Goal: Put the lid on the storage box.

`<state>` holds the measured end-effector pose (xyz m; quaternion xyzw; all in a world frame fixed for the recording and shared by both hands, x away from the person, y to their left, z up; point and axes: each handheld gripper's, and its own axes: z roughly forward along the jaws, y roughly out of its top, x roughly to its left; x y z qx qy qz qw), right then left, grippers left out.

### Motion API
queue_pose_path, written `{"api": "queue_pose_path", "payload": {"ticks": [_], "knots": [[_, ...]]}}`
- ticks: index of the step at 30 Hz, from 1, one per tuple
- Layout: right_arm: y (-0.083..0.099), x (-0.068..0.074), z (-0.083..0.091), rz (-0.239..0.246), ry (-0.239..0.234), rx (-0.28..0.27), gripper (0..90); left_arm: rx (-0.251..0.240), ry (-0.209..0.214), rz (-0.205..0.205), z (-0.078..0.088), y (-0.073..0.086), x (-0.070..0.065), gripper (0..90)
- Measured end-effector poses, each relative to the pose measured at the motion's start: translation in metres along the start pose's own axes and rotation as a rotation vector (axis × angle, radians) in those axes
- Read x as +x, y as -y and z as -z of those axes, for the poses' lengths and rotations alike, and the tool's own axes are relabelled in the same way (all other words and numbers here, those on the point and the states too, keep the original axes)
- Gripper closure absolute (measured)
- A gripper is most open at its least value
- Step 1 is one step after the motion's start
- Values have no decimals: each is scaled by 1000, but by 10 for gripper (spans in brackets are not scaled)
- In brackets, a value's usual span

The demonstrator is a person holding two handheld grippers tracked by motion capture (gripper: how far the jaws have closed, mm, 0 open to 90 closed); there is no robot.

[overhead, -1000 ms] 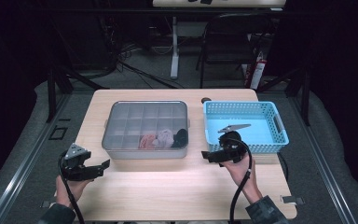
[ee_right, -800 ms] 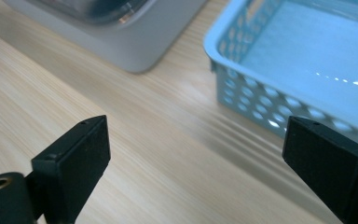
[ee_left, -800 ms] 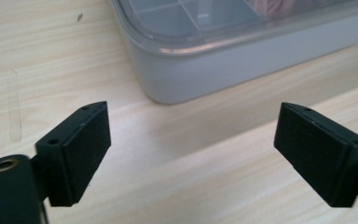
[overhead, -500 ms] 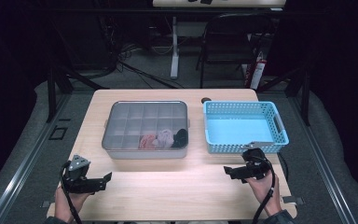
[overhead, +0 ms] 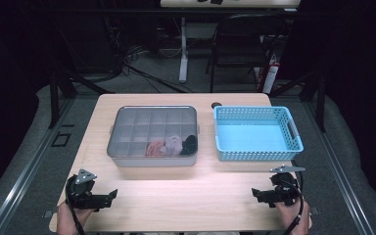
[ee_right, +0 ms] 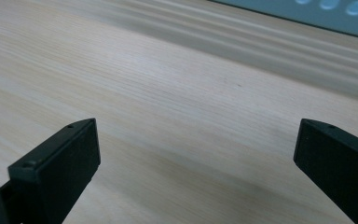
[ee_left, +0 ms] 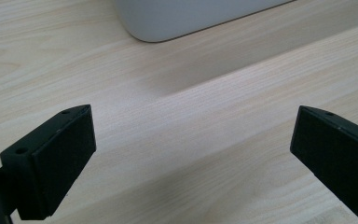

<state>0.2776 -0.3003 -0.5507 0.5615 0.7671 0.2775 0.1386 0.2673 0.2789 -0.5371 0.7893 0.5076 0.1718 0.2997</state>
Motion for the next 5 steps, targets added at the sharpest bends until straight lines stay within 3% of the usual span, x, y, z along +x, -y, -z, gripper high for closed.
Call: {"api": "queue_pose_path", "payload": {"ticks": [5], "knots": [[2,-7,-3,-17,20,15,0,7,3,-8,-2,-1,1,0]]}}
